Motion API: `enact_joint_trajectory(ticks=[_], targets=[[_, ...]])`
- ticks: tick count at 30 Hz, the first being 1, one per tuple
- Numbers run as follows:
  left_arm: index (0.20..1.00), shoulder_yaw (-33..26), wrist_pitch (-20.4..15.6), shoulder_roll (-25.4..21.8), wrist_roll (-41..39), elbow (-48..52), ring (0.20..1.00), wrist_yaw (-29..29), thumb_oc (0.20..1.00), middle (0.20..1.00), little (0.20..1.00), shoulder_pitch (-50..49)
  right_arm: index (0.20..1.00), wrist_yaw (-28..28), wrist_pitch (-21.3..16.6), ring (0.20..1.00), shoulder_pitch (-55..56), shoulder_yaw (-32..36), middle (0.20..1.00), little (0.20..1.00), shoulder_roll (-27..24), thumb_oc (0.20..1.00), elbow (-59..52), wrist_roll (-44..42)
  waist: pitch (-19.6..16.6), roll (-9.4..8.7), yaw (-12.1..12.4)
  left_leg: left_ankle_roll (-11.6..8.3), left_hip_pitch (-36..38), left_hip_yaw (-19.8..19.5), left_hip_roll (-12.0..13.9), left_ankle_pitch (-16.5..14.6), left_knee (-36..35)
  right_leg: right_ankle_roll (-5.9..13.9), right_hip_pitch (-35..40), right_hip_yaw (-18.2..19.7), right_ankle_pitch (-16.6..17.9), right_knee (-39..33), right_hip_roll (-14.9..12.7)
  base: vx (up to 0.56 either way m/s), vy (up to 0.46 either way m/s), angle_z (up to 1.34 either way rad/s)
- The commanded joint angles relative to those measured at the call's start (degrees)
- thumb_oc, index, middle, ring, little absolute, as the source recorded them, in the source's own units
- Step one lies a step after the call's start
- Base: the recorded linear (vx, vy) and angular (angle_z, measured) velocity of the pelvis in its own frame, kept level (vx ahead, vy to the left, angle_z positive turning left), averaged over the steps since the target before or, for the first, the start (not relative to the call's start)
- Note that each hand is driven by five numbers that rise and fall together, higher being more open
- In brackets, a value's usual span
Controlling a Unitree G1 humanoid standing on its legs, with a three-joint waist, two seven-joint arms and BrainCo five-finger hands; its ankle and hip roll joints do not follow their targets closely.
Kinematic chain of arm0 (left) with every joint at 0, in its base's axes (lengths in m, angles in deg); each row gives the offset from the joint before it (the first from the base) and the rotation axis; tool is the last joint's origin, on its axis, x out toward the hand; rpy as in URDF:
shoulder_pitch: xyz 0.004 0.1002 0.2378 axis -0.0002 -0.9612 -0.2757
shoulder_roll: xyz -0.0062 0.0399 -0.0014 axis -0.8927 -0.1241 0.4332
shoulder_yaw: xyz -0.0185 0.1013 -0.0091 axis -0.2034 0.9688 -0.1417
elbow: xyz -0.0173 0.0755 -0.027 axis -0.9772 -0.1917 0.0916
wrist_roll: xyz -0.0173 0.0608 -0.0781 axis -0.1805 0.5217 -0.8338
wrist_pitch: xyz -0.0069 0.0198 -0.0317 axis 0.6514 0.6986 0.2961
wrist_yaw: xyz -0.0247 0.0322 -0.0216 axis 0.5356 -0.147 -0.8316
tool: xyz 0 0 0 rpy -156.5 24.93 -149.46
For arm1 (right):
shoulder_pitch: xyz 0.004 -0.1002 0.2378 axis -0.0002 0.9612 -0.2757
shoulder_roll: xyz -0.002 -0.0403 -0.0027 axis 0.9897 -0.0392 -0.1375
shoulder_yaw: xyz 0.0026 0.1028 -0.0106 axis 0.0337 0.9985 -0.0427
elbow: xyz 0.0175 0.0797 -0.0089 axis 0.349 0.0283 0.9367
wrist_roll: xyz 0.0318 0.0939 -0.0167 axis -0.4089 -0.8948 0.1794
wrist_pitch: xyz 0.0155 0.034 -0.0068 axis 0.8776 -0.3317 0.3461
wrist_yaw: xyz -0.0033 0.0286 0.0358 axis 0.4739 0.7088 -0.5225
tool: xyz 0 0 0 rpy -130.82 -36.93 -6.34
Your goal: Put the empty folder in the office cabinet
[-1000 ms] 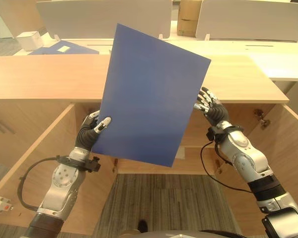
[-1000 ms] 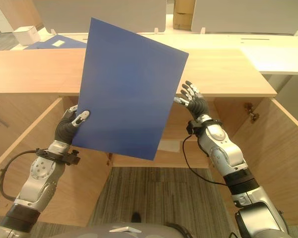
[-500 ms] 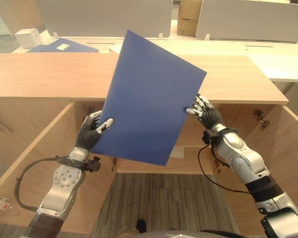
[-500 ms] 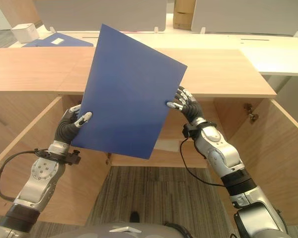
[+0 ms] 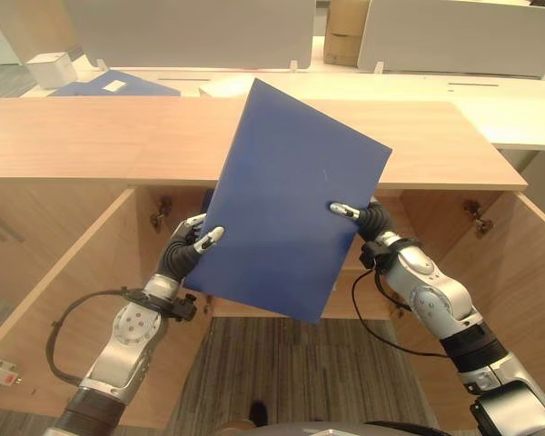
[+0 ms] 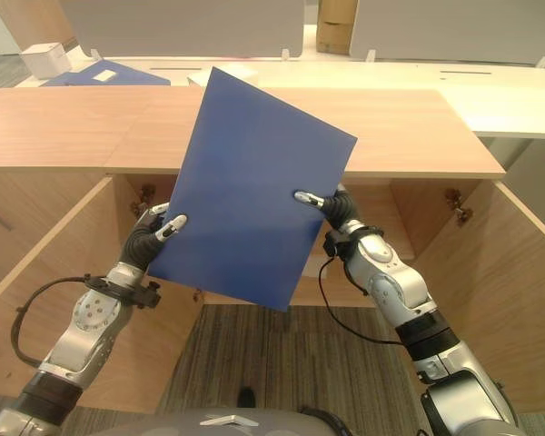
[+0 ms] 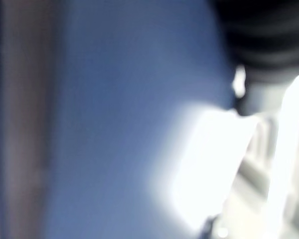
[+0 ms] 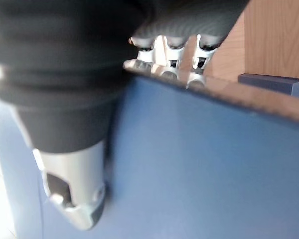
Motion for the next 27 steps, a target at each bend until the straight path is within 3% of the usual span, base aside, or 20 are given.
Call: enact_joint_trajectory(ticks=[1, 3, 4, 5, 13, 14, 15, 16, 20, 27], targets=[[0.200, 2.4, -3.9, 1.1, -4.6, 0.2, 0.200, -1.1, 0.200, 0.200, 0.200, 5.7, 1.000, 0.2, -2.1, 1.000, -8.0, -1.4, 1.000, 1.000, 2.5, 1.000, -3.6, -2.0, -1.6, -1.27, -0.1, -0.59, 4.5, 1.0, 0.8, -8.8, 0.0, 2.05, -2.6, -1.5, 1.5, -0.2, -1.5, 0.00, 0.000, 0.00], [0.200, 2.9, -4.1, 1.7, -5.4, 0.0, 0.200, -0.7, 0.200, 0.200, 0.200, 5.4, 1.000, -0.1, -2.0, 1.000, -8.0, -1.6, 1.000, 1.000, 2.7, 1.000, -3.6, -2.0, -1.5, -1.37, -0.1, -0.61, 4.5, 1.0, 0.8, -8.8, 0.0, 2.07, -2.6, -1.5, 1.5, -0.2, -1.5, 0.00, 0.000, 0.00], [0.200, 3.1, -4.2, 2.0, -5.7, -0.1, 0.200, -0.5, 0.200, 0.200, 0.200, 5.3, 0.896, 0.1, -2.0, 0.896, -7.9, -1.6, 0.896, 0.896, 2.7, 0.896, -3.6, -1.9, -1.5, -1.43, -0.1, -0.62, 4.5, 1.0, 0.8, -8.9, 0.0, 2.08, -2.6, -1.5, 1.5, -0.2, -1.5, 0.00, 0.000, 0.00], [0.200, 3.1, -4.5, 2.4, -6.0, -0.3, 0.200, -0.4, 0.200, 0.200, 0.200, 4.9, 0.200, 0.5, -1.9, 0.200, -7.8, -1.5, 0.200, 0.200, 2.7, 0.200, -3.7, -1.2, -1.4, -1.49, -0.1, -0.63, 4.5, 1.0, 0.8, -8.8, 0.0, 2.08, -2.6, -1.5, 1.6, -0.2, -1.5, 0.00, 0.000, 0.00], [0.200, 2.2, -4.3, 3.6, -9.4, -0.6, 0.200, 1.2, 0.200, 0.200, 0.200, 4.3, 0.200, 1.0, -2.8, 0.200, -7.2, -1.0, 0.200, 0.200, 2.0, 0.200, -3.9, 5.0, -1.2, -1.61, -0.2, -0.72, 4.5, 0.9, 0.8, -8.8, 0.0, 2.07, -2.6, -1.7, 1.7, -0.2, -1.6, 0.00, 0.000, 0.00], [0.495, 1.3, -2.9, 4.2, -10.5, -1.0, 0.495, 2.2, 0.495, 0.495, 0.495, 4.2, 0.200, 2.2, -2.5, 0.200, -7.0, -0.8, 0.200, 0.200, 1.5, 0.200, -3.4, 10.4, -1.3, -1.72, -0.2, -0.76, 4.5, 0.8, 0.8, -8.8, 0.0, 2.12, -2.6, -1.7, 1.7, -0.2, -1.6, 0.00, 0.000, 0.00], [0.548, 1.1, -2.6, 4.3, -10.6, -1.0, 0.548, 2.2, 0.548, 0.548, 0.548, 4.1, 0.200, 2.5, -2.4, 0.200, -6.8, -0.8, 0.200, 0.200, 1.1, 0.200, -3.5, 11.5, -1.2, -1.74, -0.2, -0.79, 4.5, 0.8, 0.8, -8.8, 0.0, 2.14, -2.6, -1.8, 1.7, -0.2, -1.7, 0.00, 0.000, 0.00], [1.000, 0.6, -1.7, 4.7, -10.7, -1.0, 1.000, 3.0, 1.000, 1.000, 1.000, 3.7, 0.200, 3.2, -1.8, 0.200, -5.8, -0.7, 0.200, 0.200, 0.5, 0.200, -3.6, 14.3, -1.1, -1.77, -0.2, -0.81, 4.4, 0.7, 0.8, -8.8, 0.0, 2.21, -2.6, -1.9, 1.7, -0.2, -1.7, 0.00, 0.000, 0.00], [1.000, -1.1, 0.5, 5.4, -12.7, -1.2, 1.000, 4.4, 1.000, 1.000, 1.000, 1.2, 0.200, 4.8, -1.2, 0.200, -0.2, -0.1, 0.200, 0.200, -1.8, 0.200, -4.0, 19.3, -0.6, -1.87, -0.4, -0.69, 4.3, 0.6, 0.7, -8.8, 0.0, 2.36, -2.8, -1.9, 1.9, -0.2, -1.9, 0.00, 0.000, 0.00], [1.000, -3.8, 1.7, 7.2, -11.1, -7.2, 1.000, 5.7, 1.000, 1.000, 1.000, -7.0, 0.200, 10.9, -10.2, 0.200, 12.9, 1.7, 0.200, 0.200, -3.0, 0.200, 2.9, 28.7, 1.0, -2.41, -0.5, -0.26, 3.8, 0.5, 0.4, -8.8, 0.0, 2.89, -3.2, -2.4, 2.2, -0.2, -2.2, -0.04, 0.003, 0.01]])
